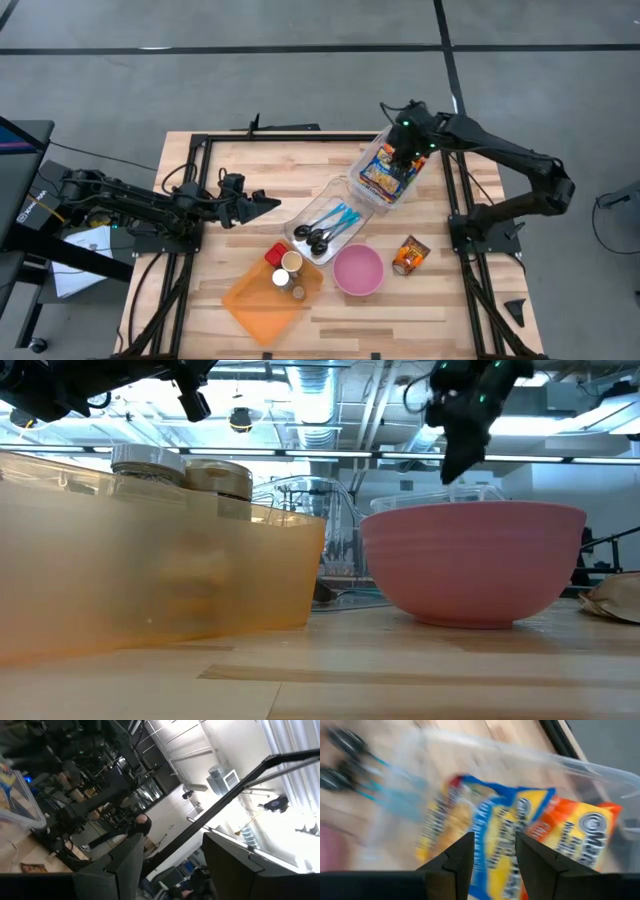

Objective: Pick & Place Food Item
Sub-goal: Put the orange seasoning bag into the orange bin

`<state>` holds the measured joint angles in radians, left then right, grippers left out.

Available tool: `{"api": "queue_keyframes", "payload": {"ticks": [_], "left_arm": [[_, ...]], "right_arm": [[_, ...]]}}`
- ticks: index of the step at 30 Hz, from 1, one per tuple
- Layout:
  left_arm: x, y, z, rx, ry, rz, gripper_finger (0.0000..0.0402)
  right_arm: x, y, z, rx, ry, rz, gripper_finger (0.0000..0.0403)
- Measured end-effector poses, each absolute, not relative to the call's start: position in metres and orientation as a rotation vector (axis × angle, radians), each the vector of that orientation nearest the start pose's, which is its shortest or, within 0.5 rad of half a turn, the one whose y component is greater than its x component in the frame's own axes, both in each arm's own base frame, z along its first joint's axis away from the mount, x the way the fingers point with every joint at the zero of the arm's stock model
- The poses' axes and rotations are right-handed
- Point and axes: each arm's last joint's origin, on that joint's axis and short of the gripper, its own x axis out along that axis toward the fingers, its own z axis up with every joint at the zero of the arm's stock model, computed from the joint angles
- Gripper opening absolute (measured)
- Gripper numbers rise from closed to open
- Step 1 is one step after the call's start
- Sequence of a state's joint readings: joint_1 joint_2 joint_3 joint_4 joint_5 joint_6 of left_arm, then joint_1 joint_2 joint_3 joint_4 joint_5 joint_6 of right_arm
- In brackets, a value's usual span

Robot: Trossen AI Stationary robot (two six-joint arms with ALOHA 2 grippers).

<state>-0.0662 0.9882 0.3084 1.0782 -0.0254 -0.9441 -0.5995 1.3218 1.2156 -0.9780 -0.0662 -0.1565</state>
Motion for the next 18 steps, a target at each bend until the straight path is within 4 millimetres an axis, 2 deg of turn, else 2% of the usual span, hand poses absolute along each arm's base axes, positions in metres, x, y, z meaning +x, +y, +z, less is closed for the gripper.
{"api": "queue_keyframes", "payload": {"ticks": [5,9,18], "left_arm": [[0.192,-0.011,0.254,-0.87,-0.372,-0.173,0.0199],[0.192,-0.009,0.254,-0.837,-0.404,-0.094,0.0199],[0.188,-0.007,0.262,-0.694,-0.507,-0.053,0.0199]], "right_arm": [[0.194,-0.119,0.334,0.388,0.881,-0.376,0.0136],[0.186,-0.093,0.349,0.485,0.805,-0.328,0.0136],[0.176,-0.037,0.369,0.681,0.691,-0.334,0.0136]]}}
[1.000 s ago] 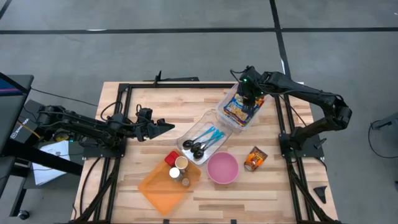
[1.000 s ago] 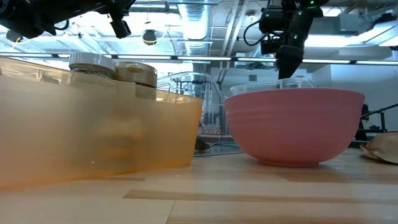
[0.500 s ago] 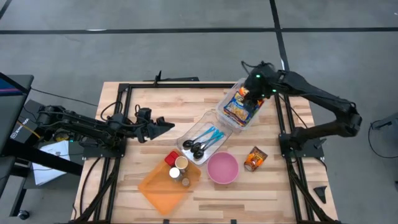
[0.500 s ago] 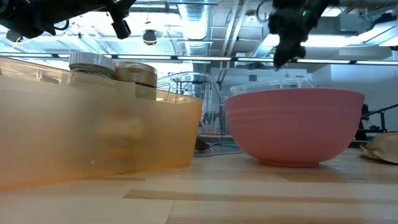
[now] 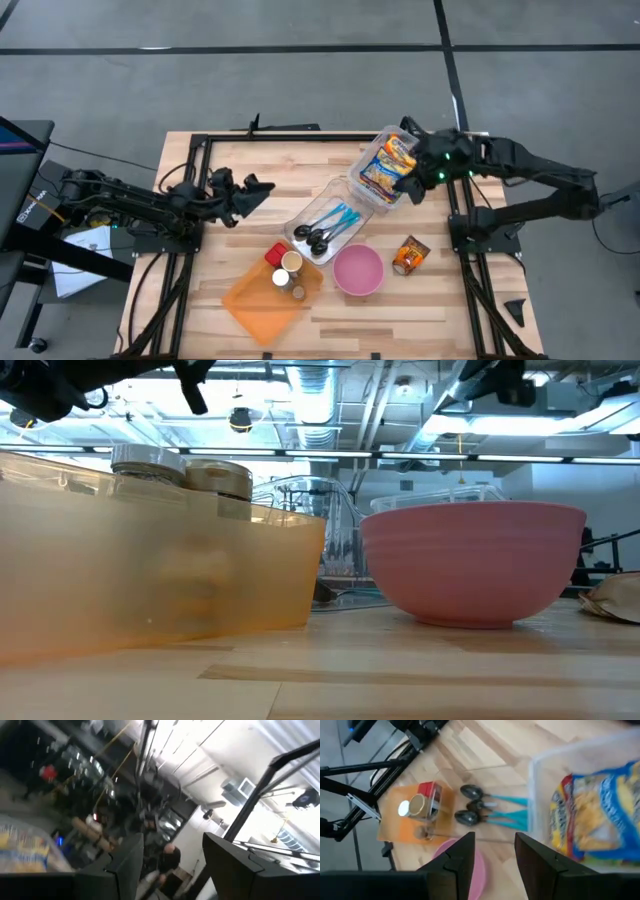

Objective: Pick & Place Food Item
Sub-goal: Put the orange seasoning bag into the orange bin

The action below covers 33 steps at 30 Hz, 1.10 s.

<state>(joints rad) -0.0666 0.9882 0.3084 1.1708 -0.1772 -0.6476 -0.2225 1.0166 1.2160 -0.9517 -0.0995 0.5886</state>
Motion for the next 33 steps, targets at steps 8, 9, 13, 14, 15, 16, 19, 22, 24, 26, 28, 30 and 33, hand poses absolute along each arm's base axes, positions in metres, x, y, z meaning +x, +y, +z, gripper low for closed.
{"api": "queue_keyframes", "payload": {"ticks": [8,9,13,14,15,16,19,22,24,26,28,30,33], "left_arm": [[0.183,-0.004,0.27,-0.598,-0.612,0.006,0.0199],[0.182,-0.005,0.27,-0.598,-0.613,0.004,0.0199],[0.183,-0.006,0.27,-0.592,-0.604,-0.016,0.0199],[0.182,-0.006,0.27,-0.592,-0.605,-0.017,0.0199],[0.182,-0.006,0.27,-0.592,-0.605,-0.017,0.0199],[0.182,-0.006,0.27,-0.592,-0.605,-0.017,0.0199],[0.182,-0.006,0.27,-0.593,-0.605,-0.018,0.0199],[0.183,-0.007,0.27,-0.587,-0.597,-0.049,0.0199],[0.183,-0.008,0.27,-0.58,-0.591,-0.068,0.0199],[0.183,-0.008,0.27,-0.577,-0.588,-0.076,0.0199],[0.183,-0.008,0.27,-0.576,-0.586,-0.076,0.0199],[0.183,-0.008,0.27,-0.575,-0.586,-0.076,0.0199],[0.183,-0.008,0.27,-0.575,-0.585,-0.076,0.0199]], "right_arm": [[0.181,0.016,0.355,0.759,0.741,-0.442,0.0136],[0.182,0.023,0.35,0.78,0.751,-0.45,0.0136],[0.184,0.051,0.323,0.906,0.811,-0.518,0.0136],[0.184,0.058,0.316,0.938,0.808,-0.529,0.0136],[0.185,0.065,0.309,0.968,0.806,-0.541,0.0136],[0.184,0.072,0.302,0.992,0.803,-0.552,0.0136],[0.184,0.092,0.287,1.079,0.765,-0.562,0.0136],[0.181,0.108,0.279,1.133,0.744,-0.587,0.0136],[0.178,0.117,0.275,1.15,0.736,-0.601,0.0136],[0.175,0.124,0.274,1.176,0.723,-0.608,0.0136],[0.172,0.13,0.273,1.195,0.702,-0.613,0.0136],[0.169,0.134,0.272,1.201,0.692,-0.613,0.0136],[0.167,0.136,0.273,1.207,0.69,-0.604,0.0136]]}}
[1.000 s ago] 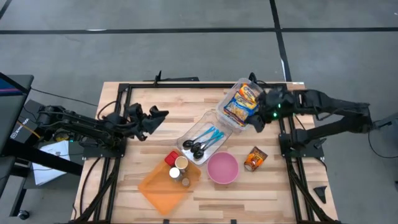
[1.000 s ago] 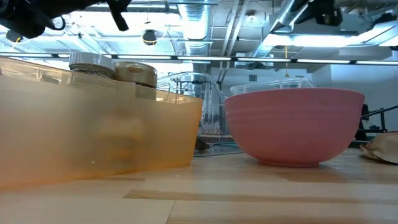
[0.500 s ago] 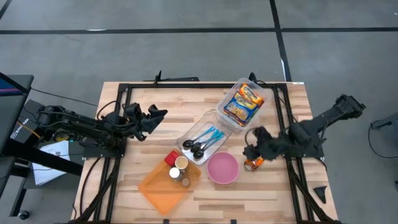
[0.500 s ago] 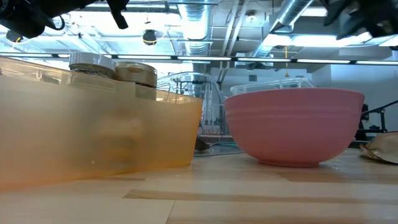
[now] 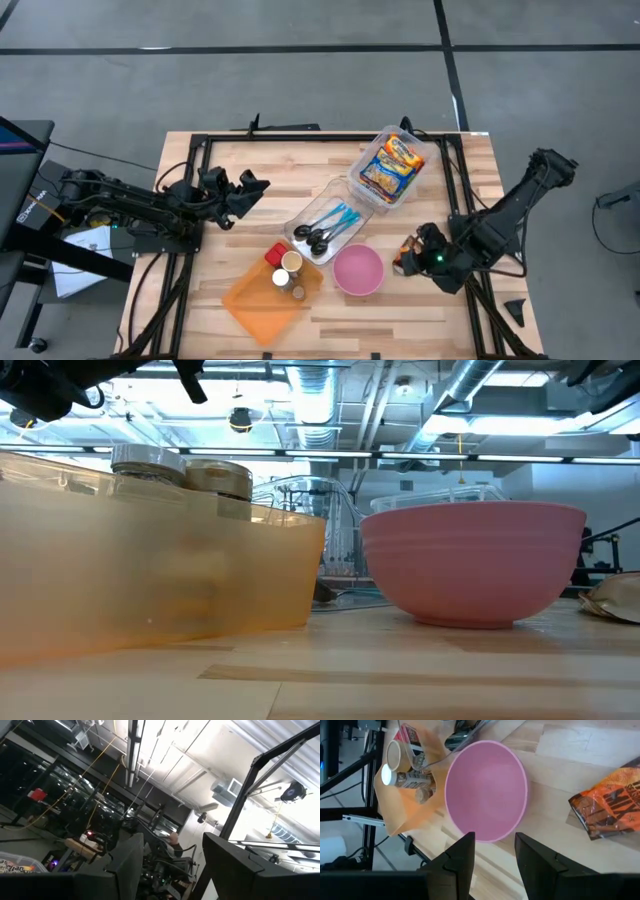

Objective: Pick & Place Food Item
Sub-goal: Put the orange seasoning bag into the orange bin

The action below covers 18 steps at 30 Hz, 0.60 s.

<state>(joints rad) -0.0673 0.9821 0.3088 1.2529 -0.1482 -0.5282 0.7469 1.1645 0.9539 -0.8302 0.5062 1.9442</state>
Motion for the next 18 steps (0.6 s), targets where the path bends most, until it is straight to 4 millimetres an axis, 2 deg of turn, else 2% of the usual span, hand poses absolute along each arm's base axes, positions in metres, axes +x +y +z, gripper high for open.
{"api": "queue_keyframes", "payload": {"ticks": [5,9,14,18], "left_arm": [[0.183,-0.008,0.27,-0.575,-0.585,-0.076,0.0199],[0.183,-0.008,0.27,-0.575,-0.585,-0.077,0.0199],[0.183,-0.008,0.27,-0.575,-0.582,-0.076,0.0199],[0.184,-0.008,0.269,-0.574,-0.569,-0.072,0.0199]], "right_arm": [[0.164,0.137,0.272,1.207,0.71,-0.612,0.0136],[0.157,0.139,0.269,1.133,0.752,-0.618,0.0136],[0.144,0.141,0.266,0.942,0.853,-0.583,0.0136],[0.136,0.144,0.264,0.738,0.919,-0.489,0.0136]]}}
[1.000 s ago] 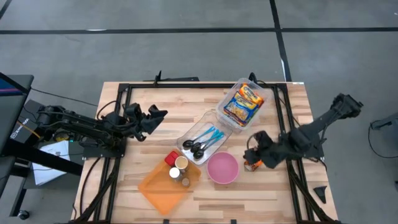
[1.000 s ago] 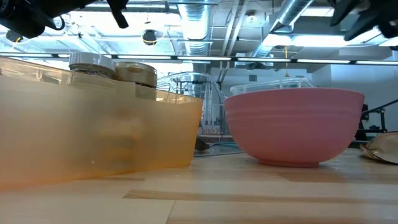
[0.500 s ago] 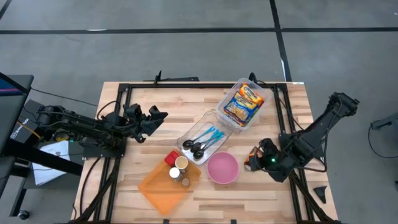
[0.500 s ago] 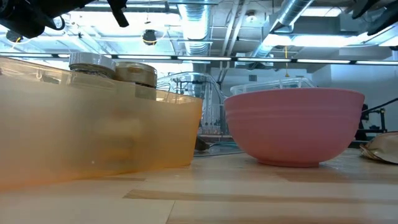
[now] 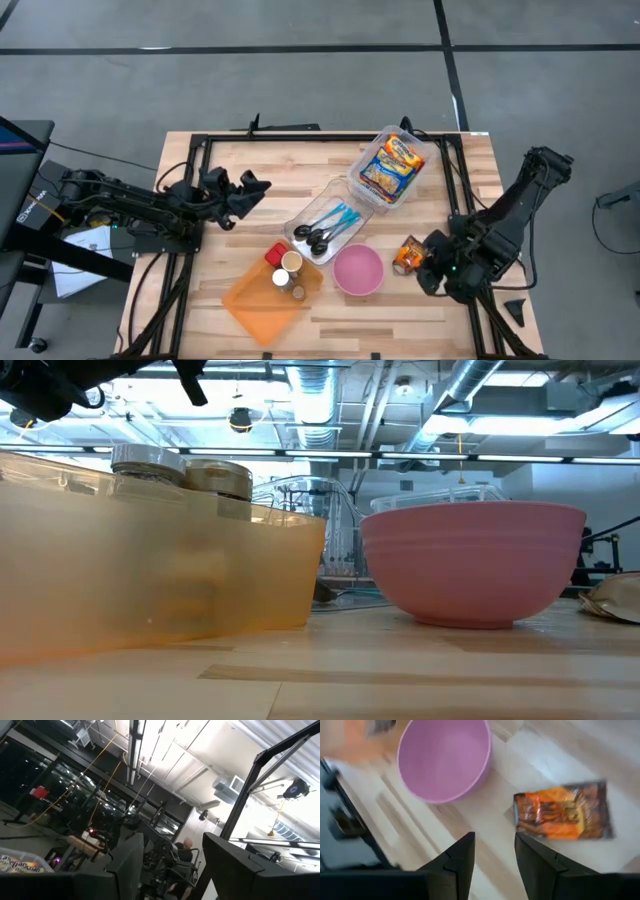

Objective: Pick & Place Food Item
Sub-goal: Put the orange seasoning bag into the orange bin

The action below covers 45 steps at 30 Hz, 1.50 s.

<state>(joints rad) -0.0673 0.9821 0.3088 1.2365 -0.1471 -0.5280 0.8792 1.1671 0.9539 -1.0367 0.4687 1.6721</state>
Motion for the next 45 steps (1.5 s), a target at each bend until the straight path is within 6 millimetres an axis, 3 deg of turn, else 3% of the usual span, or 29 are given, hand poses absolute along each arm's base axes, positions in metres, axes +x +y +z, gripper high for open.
{"api": "queue_keyframes", "payload": {"ticks": [10,20,24,32,39,45], "left_arm": [[0.186,-0.008,0.266,-0.572,-0.533,-0.062,0.0199],[0.186,-0.008,0.266,-0.575,-0.534,-0.063,0.0199],[0.185,-0.008,0.266,-0.575,-0.538,-0.063,0.0199],[0.185,-0.008,0.266,-0.586,-0.54,-0.053,0.0199],[0.185,-0.008,0.266,-0.586,-0.542,-0.049,0.0199],[0.185,-0.008,0.266,-0.586,-0.542,-0.048,0.0199]], "right_arm": [[0.136,0.143,0.256,0.307,1.029,-0.362,0.0136],[0.15,0.16,0.218,-0.029,1.178,-0.404,0.0136],[0.155,0.166,0.202,-0.08,1.222,-0.441,0.0136],[0.157,0.172,0.188,0.044,1.267,-0.561,0.0136],[0.153,0.18,0.175,-0.012,1.228,-0.42,0.0136],[0.144,0.171,0.162,-0.125,1.27,-0.406,0.0136]]}}
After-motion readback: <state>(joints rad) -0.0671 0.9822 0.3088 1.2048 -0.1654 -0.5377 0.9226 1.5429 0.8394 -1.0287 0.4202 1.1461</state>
